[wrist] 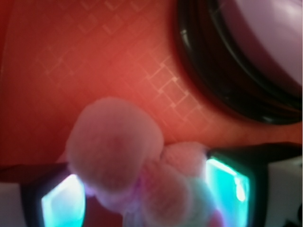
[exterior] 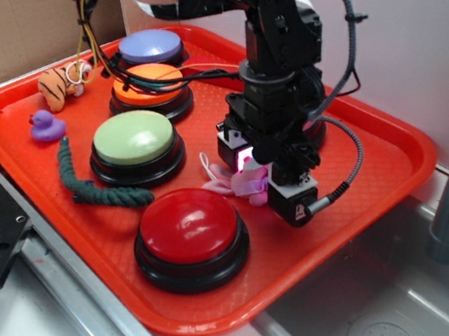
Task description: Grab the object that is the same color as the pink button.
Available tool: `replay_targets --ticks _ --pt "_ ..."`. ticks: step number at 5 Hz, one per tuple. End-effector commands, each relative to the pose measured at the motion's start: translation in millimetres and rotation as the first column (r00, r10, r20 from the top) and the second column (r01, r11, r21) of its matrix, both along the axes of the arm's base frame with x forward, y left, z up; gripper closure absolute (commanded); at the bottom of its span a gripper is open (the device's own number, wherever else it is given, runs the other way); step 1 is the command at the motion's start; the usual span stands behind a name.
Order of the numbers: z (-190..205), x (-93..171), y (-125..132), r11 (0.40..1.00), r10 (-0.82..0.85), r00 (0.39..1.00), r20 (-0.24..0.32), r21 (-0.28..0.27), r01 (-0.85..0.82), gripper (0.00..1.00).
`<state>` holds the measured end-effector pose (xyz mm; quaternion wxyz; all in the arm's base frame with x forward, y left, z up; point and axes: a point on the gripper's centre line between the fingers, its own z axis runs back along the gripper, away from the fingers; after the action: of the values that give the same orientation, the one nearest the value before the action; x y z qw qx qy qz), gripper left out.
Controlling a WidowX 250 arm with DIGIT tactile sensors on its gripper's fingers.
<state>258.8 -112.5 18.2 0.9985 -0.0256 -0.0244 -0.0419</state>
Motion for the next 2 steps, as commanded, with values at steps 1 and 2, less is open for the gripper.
replay_targets --ticks 1,2 --pt "-3.8 -6.7 -2.2 1.000 -0.020 1.000 0.018 -0.019 0.020 1.00" --pt "0.3 -8.4 3.9 0.999 0.009 1.000 0.022 -0.038 -0.008 1.00"
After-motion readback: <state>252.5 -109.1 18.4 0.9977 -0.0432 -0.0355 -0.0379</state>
